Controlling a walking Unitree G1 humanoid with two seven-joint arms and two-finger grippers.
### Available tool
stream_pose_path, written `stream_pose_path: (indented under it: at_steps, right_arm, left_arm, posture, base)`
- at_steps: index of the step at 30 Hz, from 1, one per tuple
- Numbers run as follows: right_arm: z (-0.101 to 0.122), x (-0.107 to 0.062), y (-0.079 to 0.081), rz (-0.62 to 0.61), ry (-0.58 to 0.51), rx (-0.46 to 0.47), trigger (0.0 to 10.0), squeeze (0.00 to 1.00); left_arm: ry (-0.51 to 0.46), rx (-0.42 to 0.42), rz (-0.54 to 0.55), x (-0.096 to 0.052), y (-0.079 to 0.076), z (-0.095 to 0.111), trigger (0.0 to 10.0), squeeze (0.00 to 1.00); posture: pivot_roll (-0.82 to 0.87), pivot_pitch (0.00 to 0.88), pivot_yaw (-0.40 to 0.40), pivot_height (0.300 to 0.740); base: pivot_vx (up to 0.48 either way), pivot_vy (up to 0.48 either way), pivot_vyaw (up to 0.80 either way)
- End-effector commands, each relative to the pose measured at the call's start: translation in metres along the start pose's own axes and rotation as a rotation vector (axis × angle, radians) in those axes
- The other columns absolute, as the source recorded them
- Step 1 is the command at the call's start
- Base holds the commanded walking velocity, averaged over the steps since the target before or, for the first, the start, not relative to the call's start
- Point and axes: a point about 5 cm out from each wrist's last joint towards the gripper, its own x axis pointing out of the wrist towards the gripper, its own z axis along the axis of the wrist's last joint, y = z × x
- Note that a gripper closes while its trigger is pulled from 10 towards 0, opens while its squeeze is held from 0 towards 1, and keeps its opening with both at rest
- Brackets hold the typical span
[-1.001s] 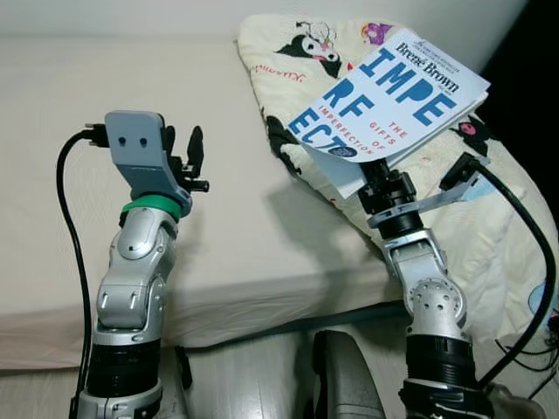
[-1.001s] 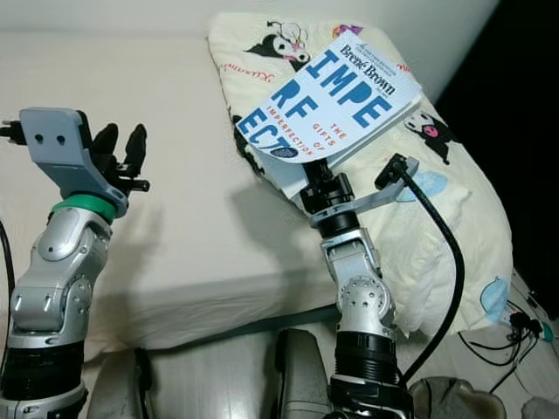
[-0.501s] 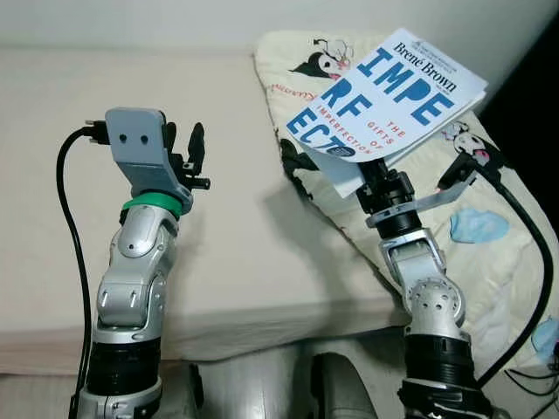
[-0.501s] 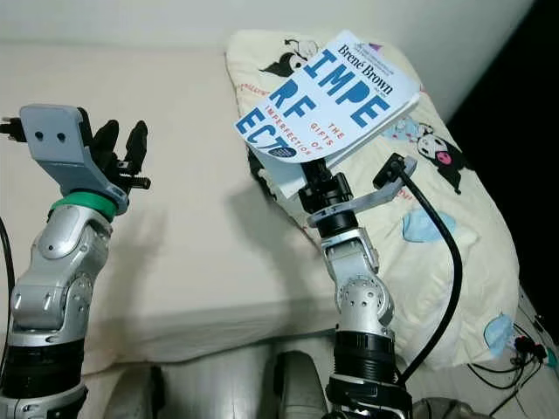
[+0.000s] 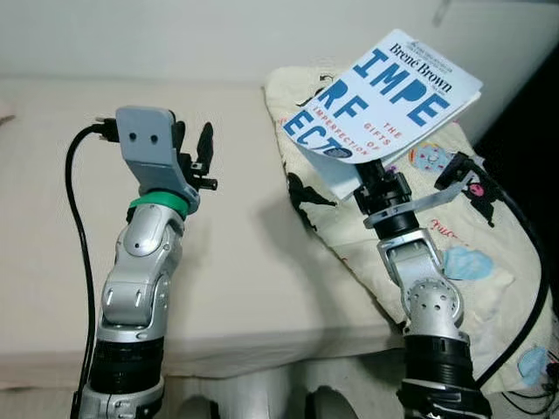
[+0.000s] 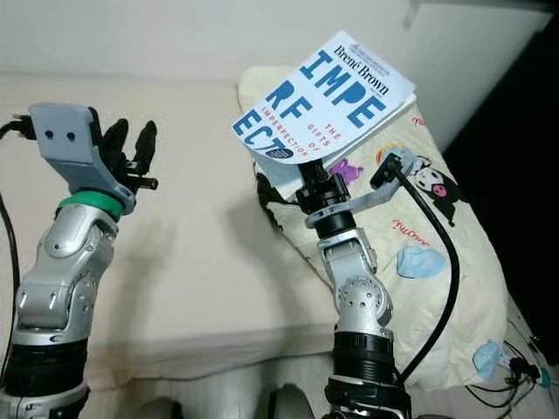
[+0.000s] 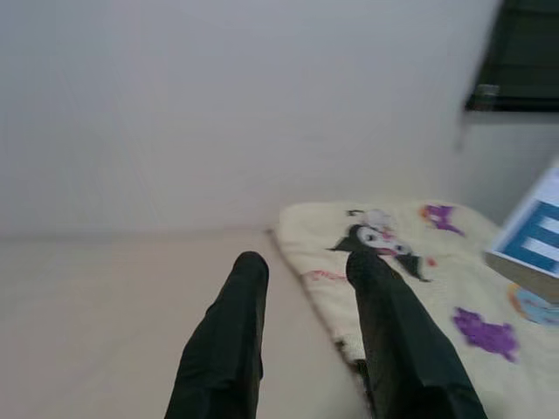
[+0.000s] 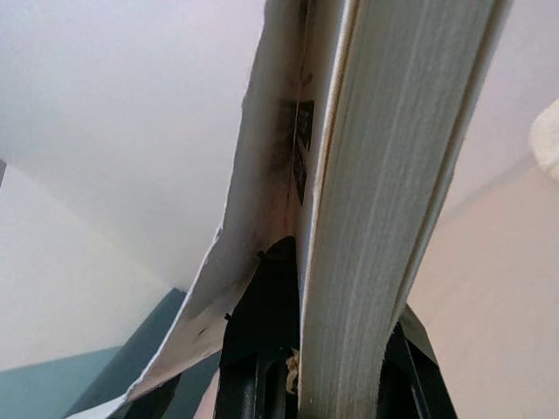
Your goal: Clean up the room
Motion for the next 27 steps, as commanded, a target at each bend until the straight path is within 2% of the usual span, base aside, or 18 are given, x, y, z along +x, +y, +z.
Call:
stream_pose_path:
  at_steps: [1, 7, 27]
  right_arm:
    - [0.0056, -0.0011, 0.0024, 0.012, -0.022, -0.018, 10.0, 0.0]
    - [0.0053, -0.0006, 0.0018, 0.01, -0.018, -0.022, 10.0, 0.0]
    - [0.0005, -0.0014, 0.0003, 0.0, 0.003, -0.038, 10.0, 0.0]
  left_arm:
    - [0.019, -0.005, -0.025, -0.0022, -0.0034, -0.0027, 10.0, 0.0]
    - [0.02, -0.002, -0.025, -0.0012, -0.0026, -0.0019, 10.0, 0.0]
    - [0.032, 0.042, -0.021, -0.007, 0.001, -0.0066, 10.0, 0.0]
  posture:
    - [0.04, 0.0, -0.03, 0.705]
    - [0.04, 0.0, -0.031, 0.725]
    - [0.05, 0.0, -0.028, 0.725]
  base:
    - [0.0, 0.0, 0.0]
    - [0.0, 0.0, 0.0]
    - [0.0, 0.0, 0.0]
